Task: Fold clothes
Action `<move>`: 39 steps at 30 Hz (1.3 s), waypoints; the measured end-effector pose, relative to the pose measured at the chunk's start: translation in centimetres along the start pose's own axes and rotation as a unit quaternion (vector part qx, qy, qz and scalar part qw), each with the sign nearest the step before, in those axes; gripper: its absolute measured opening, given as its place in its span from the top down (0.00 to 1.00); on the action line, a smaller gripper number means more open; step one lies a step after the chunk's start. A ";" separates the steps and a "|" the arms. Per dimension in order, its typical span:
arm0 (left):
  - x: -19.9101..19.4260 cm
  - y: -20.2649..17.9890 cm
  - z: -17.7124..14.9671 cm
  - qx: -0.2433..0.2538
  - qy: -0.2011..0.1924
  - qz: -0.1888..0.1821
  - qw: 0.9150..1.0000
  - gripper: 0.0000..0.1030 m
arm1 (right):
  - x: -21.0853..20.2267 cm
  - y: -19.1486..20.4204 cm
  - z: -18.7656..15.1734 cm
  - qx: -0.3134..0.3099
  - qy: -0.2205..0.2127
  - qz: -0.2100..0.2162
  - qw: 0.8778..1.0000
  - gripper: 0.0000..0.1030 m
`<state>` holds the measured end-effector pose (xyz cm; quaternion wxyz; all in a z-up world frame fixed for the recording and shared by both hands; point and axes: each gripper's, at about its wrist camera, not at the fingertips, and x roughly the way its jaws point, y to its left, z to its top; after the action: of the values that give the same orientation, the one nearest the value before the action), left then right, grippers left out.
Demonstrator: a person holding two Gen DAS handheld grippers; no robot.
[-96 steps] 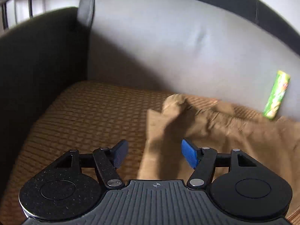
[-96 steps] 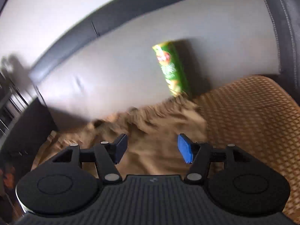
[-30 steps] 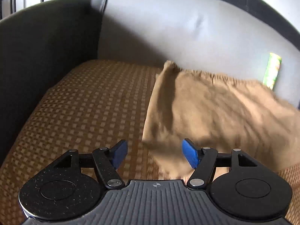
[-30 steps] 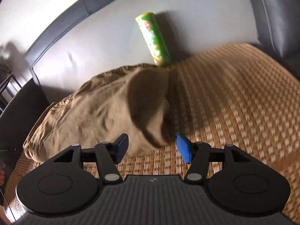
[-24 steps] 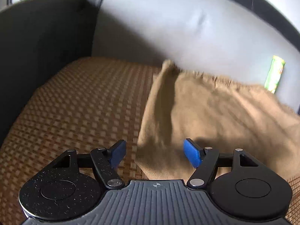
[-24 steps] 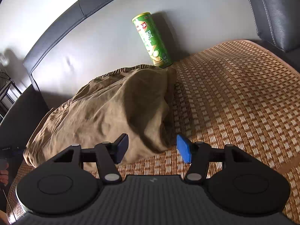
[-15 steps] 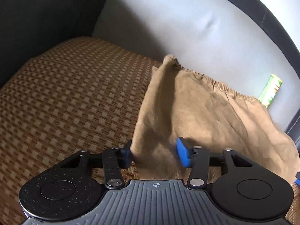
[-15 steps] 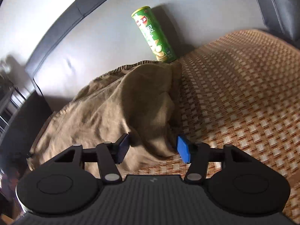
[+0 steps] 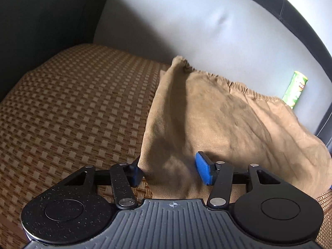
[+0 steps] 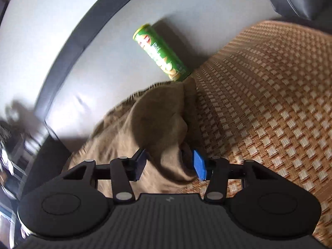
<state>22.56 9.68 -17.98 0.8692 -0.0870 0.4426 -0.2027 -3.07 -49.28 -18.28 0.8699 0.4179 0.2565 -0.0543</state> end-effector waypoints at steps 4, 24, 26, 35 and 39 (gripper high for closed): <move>0.2 -0.8 -0.3 0.004 0.002 0.008 1.000 0.75 | 1.0 0.4 -0.1 0.009 0.013 -0.015 1.000 0.72; 1.0 3.9 -1.8 -0.084 -0.007 -0.021 0.996 0.62 | 2.6 -1.7 -1.5 0.003 0.047 -0.038 0.998 0.84; -0.1 3.1 -1.3 -0.073 -0.007 0.013 0.997 0.44 | 2.2 -0.5 -1.3 -0.010 0.051 -0.063 0.997 0.78; -7.3 -1.4 1.5 -0.001 -0.070 0.054 0.996 0.38 | -2.6 8.8 -0.6 -0.211 -0.007 -0.173 0.962 0.58; -5.9 -6.2 2.2 0.074 -0.068 0.050 0.994 0.35 | -2.4 11.3 -0.7 -0.249 -0.013 -0.161 0.955 0.58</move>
<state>19.48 6.54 -10.26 0.9104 -0.0138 0.3697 -0.1852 -1.93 -41.71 -9.60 0.9292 0.1405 0.3146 -0.1335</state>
